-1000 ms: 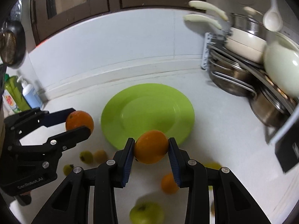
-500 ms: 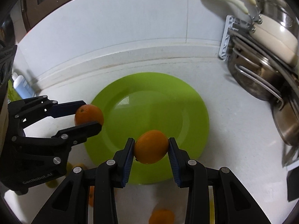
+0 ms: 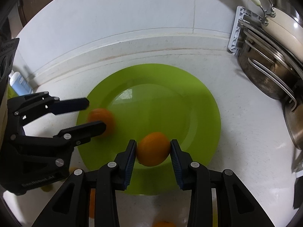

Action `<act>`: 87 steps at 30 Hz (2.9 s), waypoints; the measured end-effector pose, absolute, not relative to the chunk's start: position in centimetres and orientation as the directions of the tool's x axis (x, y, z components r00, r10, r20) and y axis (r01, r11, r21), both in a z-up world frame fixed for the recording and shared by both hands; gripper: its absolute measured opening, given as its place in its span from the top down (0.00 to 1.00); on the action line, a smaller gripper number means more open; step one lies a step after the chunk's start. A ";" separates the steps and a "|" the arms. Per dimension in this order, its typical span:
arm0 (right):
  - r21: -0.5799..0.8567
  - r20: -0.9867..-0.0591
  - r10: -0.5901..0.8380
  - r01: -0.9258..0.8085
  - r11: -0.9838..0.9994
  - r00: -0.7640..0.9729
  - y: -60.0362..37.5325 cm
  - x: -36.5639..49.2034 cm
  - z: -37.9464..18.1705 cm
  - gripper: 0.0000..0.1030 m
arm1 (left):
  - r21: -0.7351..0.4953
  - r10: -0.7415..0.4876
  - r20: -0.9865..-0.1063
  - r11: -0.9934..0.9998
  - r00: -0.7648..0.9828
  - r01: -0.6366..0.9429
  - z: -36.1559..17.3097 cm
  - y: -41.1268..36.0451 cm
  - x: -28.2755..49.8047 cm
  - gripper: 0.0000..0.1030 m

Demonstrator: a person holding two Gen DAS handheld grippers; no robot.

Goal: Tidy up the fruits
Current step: 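Open both tools to release the fruits on the plate and withdraw, then grasp the green tomato with the left tool while the right tool grasps the green apple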

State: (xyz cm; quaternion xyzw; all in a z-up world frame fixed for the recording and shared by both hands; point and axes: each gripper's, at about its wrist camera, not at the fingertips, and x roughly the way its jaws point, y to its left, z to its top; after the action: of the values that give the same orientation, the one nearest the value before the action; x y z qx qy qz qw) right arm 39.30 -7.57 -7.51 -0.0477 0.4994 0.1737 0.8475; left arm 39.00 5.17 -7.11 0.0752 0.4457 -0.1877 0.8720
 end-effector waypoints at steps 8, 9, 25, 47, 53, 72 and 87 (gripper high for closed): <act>0.027 -0.826 0.196 -0.309 0.951 0.529 -8.1 35.8 -4.5 0.57 | -0.021 -0.234 -0.753 0.942 0.615 0.334 -3.3 7.5 35.5 0.32; 0.018 -0.816 0.192 -0.307 0.951 0.545 -8.1 35.1 -3.9 0.55 | -0.015 -0.227 -0.742 0.946 0.631 0.323 -2.7 7.7 34.5 0.29; -0.037 -0.639 0.091 -0.148 0.988 0.764 -8.6 24.1 2.9 0.24 | -0.021 -0.169 -0.611 0.980 0.774 0.197 2.6 10.9 23.1 0.04; -0.022 -0.656 0.005 -0.025 0.999 0.755 -9.0 16.3 -0.3 0.22 | 0.062 -0.094 -0.596 0.985 0.797 0.163 -1.8 12.0 16.3 0.04; -0.008 -0.708 0.004 -0.014 1.000 0.706 -9.3 16.5 -2.7 0.22 | 0.060 -0.092 -0.655 0.983 0.750 0.173 -4.1 11.7 16.6 0.04; 0.003 -0.790 0.027 -0.041 0.999 0.612 -9.2 20.0 -7.3 0.29 | -0.005 -0.150 -0.769 0.974 0.622 0.228 -9.2 10.9 21.8 0.43; 0.026 -0.805 0.061 -0.068 0.997 0.590 -9.3 20.6 -8.4 0.50 | -0.005 -0.159 -0.787 0.968 0.596 0.251 -10.2 10.0 22.7 0.72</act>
State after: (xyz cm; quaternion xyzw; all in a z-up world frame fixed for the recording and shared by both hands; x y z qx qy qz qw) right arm 20.59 -9.25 -8.37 -0.0035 0.4514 0.0362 0.8916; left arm 22.65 10.03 -10.18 0.0534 0.4344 -0.1149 0.8917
